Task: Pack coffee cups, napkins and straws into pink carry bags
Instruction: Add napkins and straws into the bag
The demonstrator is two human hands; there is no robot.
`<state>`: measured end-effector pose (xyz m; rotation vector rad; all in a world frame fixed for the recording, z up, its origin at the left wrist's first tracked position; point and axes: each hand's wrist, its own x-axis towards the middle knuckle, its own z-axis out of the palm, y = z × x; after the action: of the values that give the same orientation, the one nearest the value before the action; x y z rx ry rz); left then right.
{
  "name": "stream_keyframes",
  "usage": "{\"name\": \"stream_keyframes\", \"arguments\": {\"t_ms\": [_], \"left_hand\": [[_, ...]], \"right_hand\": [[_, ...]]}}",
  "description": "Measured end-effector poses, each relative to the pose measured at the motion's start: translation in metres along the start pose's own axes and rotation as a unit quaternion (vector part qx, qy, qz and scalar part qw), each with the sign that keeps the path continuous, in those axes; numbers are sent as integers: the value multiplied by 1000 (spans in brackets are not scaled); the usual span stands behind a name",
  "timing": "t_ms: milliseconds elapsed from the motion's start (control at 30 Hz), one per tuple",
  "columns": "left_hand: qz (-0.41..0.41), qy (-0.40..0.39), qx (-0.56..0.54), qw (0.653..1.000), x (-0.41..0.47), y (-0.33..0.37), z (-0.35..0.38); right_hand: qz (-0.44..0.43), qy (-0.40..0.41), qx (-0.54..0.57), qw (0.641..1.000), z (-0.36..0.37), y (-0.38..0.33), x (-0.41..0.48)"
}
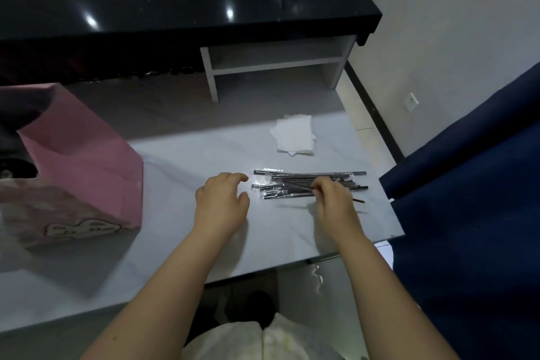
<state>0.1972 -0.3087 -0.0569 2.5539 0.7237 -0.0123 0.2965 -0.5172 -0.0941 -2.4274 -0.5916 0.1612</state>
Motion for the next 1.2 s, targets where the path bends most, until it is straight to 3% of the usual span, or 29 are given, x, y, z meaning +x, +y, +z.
{"name": "stream_keyframes", "arguments": {"t_ms": [100,267,600,700,800,1033,1200], "left_hand": [[-6,16,-9,1000,0,3,0],[-9,26,-3,1000,-5,6,2],[-4,73,-15,997,-13,7,-19],[-2,112,-37,993,-8,11,-38],[-7,152,-73,986,-6,14,-66],[70,304,-81,947,-18,-21,-172],[8,344,-214,914,-40,-95,-242]], "right_hand": [[-18,-38,-92,995,-4,-1,30],[-11,-69,-149,986,0,-7,52],[-3,16,-60,998,-14,-22,57],[45,18,65,997,-27,-53,61],[69,-33,250,965,-38,-107,67],[-56,-118,367,921,-44,-231,80],[-179,-202,422,865,-44,-330,75]]}}
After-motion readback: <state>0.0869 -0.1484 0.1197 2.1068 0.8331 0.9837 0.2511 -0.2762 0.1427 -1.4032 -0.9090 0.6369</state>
